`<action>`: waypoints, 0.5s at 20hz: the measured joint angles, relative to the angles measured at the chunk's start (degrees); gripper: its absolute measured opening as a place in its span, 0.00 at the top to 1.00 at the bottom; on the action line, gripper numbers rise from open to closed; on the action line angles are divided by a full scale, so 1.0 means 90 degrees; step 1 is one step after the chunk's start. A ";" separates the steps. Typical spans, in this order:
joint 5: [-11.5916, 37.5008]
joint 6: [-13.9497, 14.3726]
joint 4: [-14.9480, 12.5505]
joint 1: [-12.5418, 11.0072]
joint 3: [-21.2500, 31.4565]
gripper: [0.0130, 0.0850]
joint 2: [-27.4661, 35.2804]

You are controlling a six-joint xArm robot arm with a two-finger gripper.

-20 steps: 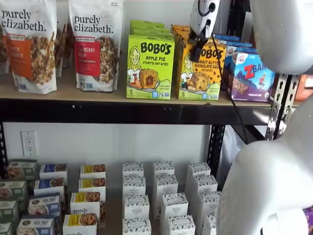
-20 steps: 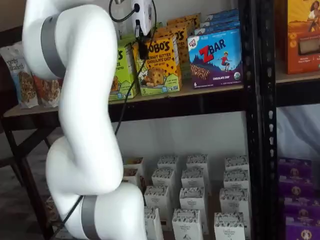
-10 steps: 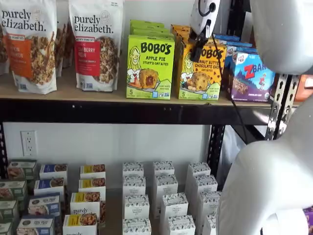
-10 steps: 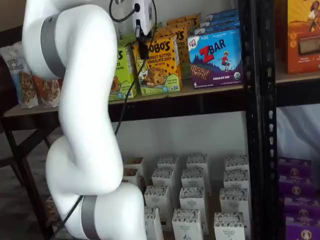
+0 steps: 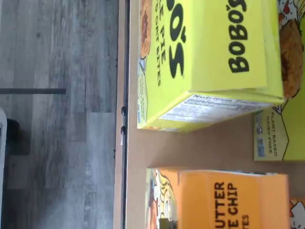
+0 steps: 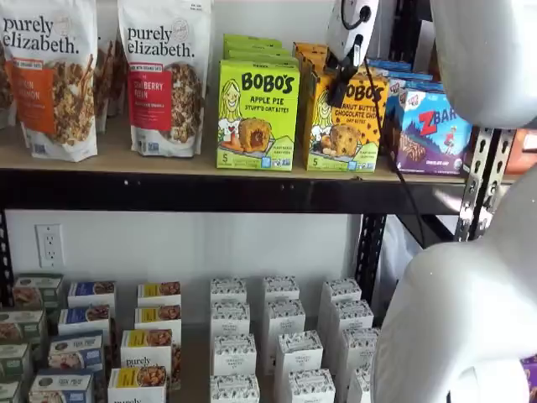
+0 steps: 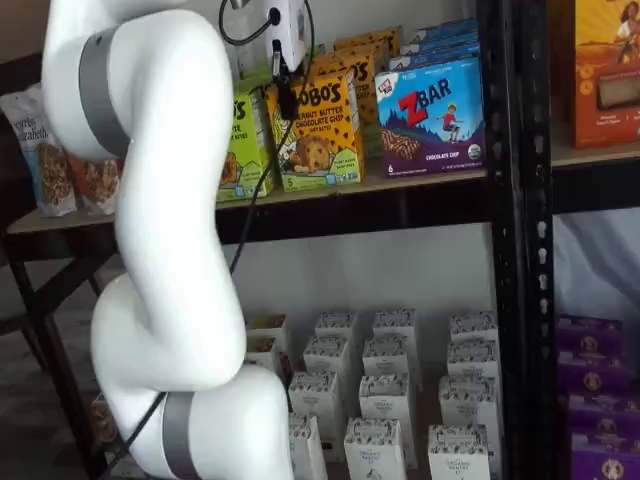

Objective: Pick up the orange box on the top shelf, the fifth box from the left

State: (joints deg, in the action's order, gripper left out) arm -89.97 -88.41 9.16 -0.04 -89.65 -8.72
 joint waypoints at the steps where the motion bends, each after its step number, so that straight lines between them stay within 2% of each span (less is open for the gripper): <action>1: -0.0001 -0.0003 0.0002 -0.0004 0.0004 0.72 -0.0004; 4: -0.0001 -0.0013 0.0009 -0.0014 0.0021 0.78 -0.0021; 5: 0.0005 -0.0015 0.0013 -0.0016 0.0029 0.83 -0.0029; 10: -0.0009 -0.0011 -0.0045 -0.0004 0.0042 0.83 -0.0048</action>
State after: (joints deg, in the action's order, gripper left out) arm -90.06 -88.50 8.76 -0.07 -89.27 -9.15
